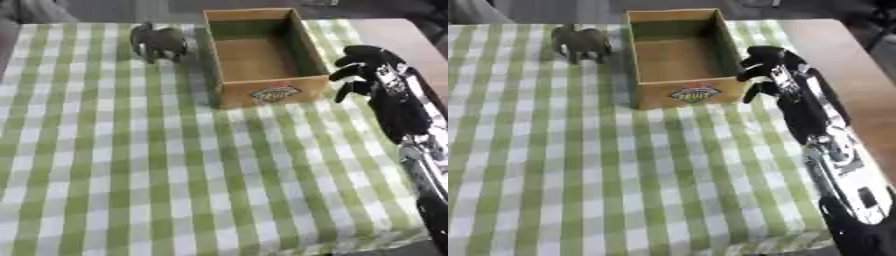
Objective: Pick up objects on the table and place them in the box.
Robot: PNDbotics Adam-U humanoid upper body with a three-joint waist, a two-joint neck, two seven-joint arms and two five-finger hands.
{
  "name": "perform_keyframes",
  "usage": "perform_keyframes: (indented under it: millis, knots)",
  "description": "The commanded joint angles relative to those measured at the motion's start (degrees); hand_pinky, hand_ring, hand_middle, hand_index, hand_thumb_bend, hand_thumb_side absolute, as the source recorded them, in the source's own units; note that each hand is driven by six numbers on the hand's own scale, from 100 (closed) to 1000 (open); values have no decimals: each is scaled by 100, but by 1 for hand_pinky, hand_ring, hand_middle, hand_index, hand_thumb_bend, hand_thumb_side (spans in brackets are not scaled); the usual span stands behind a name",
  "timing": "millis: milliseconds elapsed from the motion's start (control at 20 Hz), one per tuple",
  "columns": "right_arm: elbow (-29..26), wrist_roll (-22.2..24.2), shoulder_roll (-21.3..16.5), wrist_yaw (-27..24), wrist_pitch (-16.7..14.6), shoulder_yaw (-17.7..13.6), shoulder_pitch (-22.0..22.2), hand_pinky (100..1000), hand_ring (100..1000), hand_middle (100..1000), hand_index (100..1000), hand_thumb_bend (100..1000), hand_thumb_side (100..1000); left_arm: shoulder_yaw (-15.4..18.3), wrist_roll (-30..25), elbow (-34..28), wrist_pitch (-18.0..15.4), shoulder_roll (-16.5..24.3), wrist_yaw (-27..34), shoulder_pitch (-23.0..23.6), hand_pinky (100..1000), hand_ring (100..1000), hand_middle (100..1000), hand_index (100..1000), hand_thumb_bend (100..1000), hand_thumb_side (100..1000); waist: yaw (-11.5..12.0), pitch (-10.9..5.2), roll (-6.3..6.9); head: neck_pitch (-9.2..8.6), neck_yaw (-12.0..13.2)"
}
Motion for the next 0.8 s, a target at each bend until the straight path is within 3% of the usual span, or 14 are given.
perform_keyframes:
  millis: [50, 450, 800]
  knots:
    - [-45, 78, -46, -37, -1, 33, -117, 408, 632, 639, 777, 100, 702, -96, 15, 434, -205, -52, -323, -330, 551, 683, 580, 625, 100, 303, -88, -61, 29, -37, 110]
    - [-53, 219, 18, -24, 14, 143, -306, 408, 632, 638, 777, 100, 708, -402, 164, 1636, -991, -214, -1133, -935, 622, 721, 629, 687, 114, 202, -583, 122, 131, -114, 432]
    - [-44, 261, 56, 18, 19, 157, -392, 407, 632, 637, 776, 100, 718, -614, -252, 1835, -1594, -46, -1867, -1078, 738, 798, 742, 793, 347, 103, -931, 288, 260, -182, 614]
